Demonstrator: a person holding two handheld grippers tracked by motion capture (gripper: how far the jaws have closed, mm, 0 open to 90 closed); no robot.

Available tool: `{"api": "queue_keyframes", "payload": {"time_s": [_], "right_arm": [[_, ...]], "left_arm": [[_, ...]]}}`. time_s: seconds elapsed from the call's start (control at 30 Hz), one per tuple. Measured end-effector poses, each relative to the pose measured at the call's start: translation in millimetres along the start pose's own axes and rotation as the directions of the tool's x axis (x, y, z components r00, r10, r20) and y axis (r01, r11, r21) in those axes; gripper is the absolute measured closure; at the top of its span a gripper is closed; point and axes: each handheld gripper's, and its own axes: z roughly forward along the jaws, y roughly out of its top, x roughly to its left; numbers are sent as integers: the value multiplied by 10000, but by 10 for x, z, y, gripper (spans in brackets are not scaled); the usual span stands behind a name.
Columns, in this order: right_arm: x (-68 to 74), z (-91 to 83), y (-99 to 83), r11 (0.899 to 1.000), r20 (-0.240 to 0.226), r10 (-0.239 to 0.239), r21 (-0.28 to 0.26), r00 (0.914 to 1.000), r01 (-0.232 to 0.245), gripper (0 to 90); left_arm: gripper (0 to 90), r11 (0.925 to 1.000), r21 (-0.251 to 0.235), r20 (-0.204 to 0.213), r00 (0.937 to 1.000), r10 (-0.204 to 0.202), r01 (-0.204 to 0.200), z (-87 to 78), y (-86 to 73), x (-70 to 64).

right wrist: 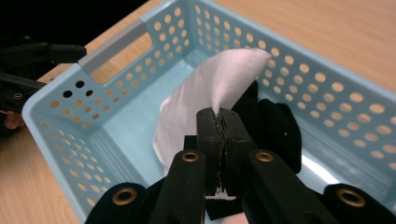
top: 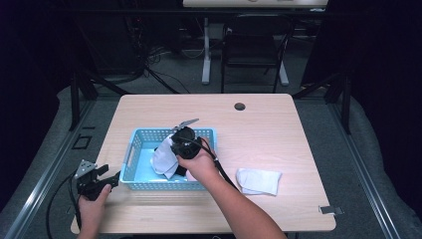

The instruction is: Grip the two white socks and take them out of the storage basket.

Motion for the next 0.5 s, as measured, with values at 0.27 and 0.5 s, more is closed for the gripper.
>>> {"api": "queue_keyframes", "payload": {"time_s": [0.27,0.5], "right_arm": [[84,-278,24,9872,291,-539,-1484,9981,576,885],[127,-516,19,9712,561,-954,-2138,9939,1053,886]], "left_arm": [[248,10000,8,-16,10000,19,-19,0,0,-1],[248,10000,14,-25,10000,32,-32,-1,0,-3]]}}
